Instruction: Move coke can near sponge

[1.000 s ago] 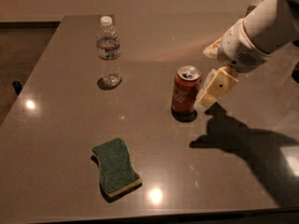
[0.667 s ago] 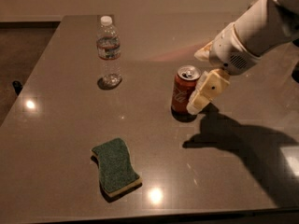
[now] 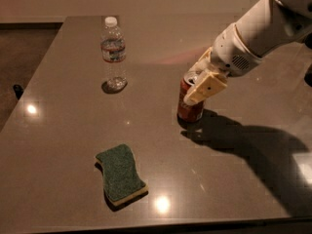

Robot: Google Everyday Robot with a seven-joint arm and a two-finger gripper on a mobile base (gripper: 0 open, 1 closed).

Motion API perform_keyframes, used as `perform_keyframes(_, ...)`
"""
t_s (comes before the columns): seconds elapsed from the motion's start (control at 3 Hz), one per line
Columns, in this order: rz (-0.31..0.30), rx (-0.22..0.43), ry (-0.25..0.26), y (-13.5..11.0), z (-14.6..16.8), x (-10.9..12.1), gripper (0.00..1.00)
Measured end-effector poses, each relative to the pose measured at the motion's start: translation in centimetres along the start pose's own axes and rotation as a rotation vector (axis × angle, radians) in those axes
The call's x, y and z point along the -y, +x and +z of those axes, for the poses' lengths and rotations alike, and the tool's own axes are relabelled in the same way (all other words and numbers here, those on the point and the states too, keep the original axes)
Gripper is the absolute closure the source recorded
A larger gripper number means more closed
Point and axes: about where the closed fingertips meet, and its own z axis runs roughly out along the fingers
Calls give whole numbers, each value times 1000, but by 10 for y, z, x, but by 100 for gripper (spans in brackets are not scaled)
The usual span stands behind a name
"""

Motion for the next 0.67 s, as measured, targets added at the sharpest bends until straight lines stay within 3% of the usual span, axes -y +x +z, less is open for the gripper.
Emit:
perform_keyframes(0.33, -17, 14, -29, -10, -2, -9, 72)
perform_keyframes(0.67, -56, 35, -87, -27, 6, -36, 95)
